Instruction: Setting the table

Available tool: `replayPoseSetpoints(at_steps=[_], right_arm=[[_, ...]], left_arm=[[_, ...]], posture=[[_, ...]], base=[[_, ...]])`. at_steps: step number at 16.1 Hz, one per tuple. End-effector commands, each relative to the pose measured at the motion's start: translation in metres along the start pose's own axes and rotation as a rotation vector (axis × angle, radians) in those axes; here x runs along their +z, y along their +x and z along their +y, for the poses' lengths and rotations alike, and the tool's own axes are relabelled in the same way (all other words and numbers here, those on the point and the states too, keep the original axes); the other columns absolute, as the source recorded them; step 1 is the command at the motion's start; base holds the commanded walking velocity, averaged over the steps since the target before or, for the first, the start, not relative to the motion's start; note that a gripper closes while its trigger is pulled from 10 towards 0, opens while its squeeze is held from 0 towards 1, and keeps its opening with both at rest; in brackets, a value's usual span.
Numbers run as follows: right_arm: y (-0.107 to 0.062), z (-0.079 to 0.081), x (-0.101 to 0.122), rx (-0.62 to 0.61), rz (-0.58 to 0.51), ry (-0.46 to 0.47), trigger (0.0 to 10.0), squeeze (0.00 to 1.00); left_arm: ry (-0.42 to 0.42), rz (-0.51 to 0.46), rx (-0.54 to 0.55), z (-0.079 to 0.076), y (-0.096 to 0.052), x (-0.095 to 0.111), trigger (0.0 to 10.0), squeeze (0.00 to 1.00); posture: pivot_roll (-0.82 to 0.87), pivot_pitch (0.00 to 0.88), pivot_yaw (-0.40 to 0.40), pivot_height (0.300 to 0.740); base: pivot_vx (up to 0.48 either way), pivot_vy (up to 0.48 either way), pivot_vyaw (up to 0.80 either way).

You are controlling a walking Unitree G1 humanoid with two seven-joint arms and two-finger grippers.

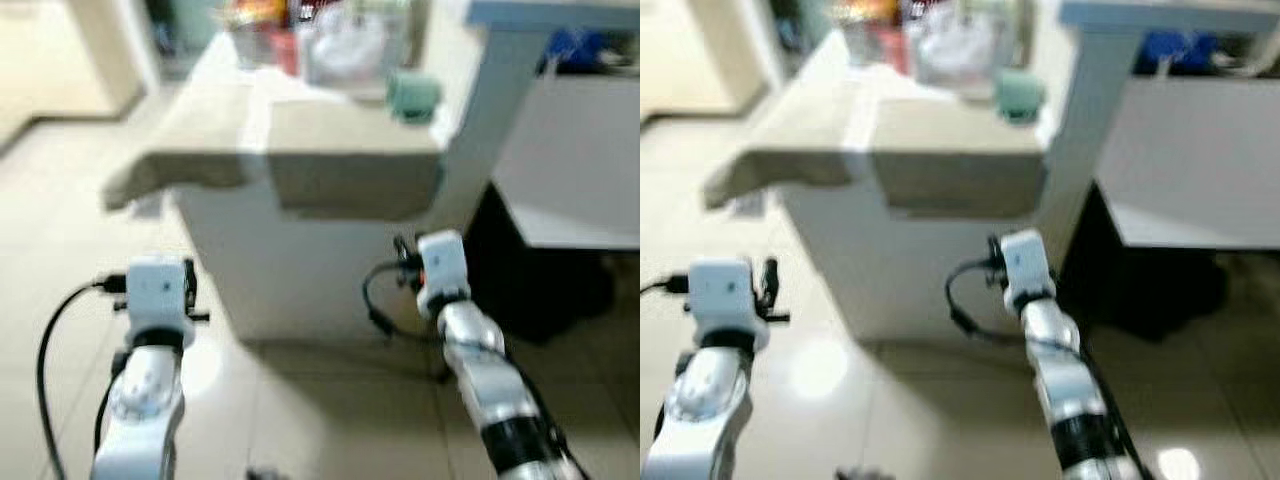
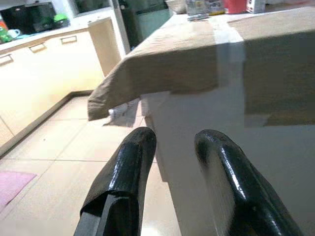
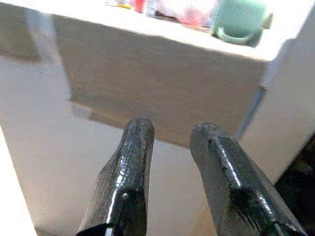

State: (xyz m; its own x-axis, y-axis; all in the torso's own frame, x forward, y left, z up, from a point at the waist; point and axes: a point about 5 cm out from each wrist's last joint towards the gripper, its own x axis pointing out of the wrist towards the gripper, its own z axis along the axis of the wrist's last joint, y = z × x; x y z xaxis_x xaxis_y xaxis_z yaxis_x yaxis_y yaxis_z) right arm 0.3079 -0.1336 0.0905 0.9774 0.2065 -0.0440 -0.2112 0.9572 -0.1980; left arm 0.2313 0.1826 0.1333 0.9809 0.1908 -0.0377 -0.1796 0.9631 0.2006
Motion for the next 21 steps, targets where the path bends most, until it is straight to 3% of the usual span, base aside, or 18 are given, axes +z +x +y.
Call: replayPoseSetpoints(at_steps=[1, 5, 7, 8, 9, 13, 19, 21], right_arm=[[0.002, 0.003, -0.001, 0.014, 0.018, 0.000, 10.0, 0.00], [0.008, 0.007, 0.005, 0.028, -0.021, 0.007, 10.0, 0.00], [0.008, 0.004, 0.015, 0.001, -0.099, -0.001, 10.0, 0.00], [0.012, -0.010, 0.027, -0.113, -0.152, -0.003, 10.0, 0.00], [0.013, -0.013, 0.027, -0.134, -0.147, 0.004, 10.0, 0.00], [0.014, -0.038, 0.013, -0.303, -0.050, 0.045, 10.0, 0.00], [0.008, -0.024, 0.007, -0.260, -0.047, 0.024, 10.0, 0.00], [0.009, -0.019, 0.010, -0.234, -0.075, -0.001, 10.0, 0.00]], left_arm=[[0.009, -0.004, 0.028, 0.005, 0.004, 0.001, 10.0, 0.00], [0.008, -0.013, 0.020, 0.007, 0.007, 0.001, 10.0, 0.00], [0.022, -0.030, 0.012, 0.006, 0.007, 0.003, 10.0, 0.00], [-0.012, -0.062, 0.005, 0.007, 0.008, 0.009, 10.0, 0.00], [-0.018, -0.068, 0.006, 0.008, 0.009, 0.010, 10.0, 0.00], [-0.004, -0.069, -0.013, 0.015, 0.015, 0.008, 10.0, 0.00], [-0.022, -0.094, -0.046, 0.009, 0.020, 0.014, 10.0, 0.00], [-0.035, -0.111, -0.060, 0.006, 0.021, 0.018, 10.0, 0.00]], posture=[[-0.01, 0.017, 0.014, 0.740], [-0.01, 0.011, 0.012, 0.740], [0.00, 0.006, 0.012, 0.740], [0.00, 0.002, 0.013, 0.740], [0.00, 0.002, 0.013, 0.740], [-0.02, 0.000, 0.026, 0.740], [-0.04, 0.000, 0.026, 0.740], [-0.04, 0.004, 0.028, 0.740]], base=[[0.000, 0.000, 0.00], [0.000, 0.000, 0.00], [0.000, 0.000, 0.00], [0.000, 0.000, 0.00], [0.000, 0.000, 0.00], [0.000, 0.000, 0.00], [0.000, 0.000, 0.00], [0.429, 0.000, 0.00]])
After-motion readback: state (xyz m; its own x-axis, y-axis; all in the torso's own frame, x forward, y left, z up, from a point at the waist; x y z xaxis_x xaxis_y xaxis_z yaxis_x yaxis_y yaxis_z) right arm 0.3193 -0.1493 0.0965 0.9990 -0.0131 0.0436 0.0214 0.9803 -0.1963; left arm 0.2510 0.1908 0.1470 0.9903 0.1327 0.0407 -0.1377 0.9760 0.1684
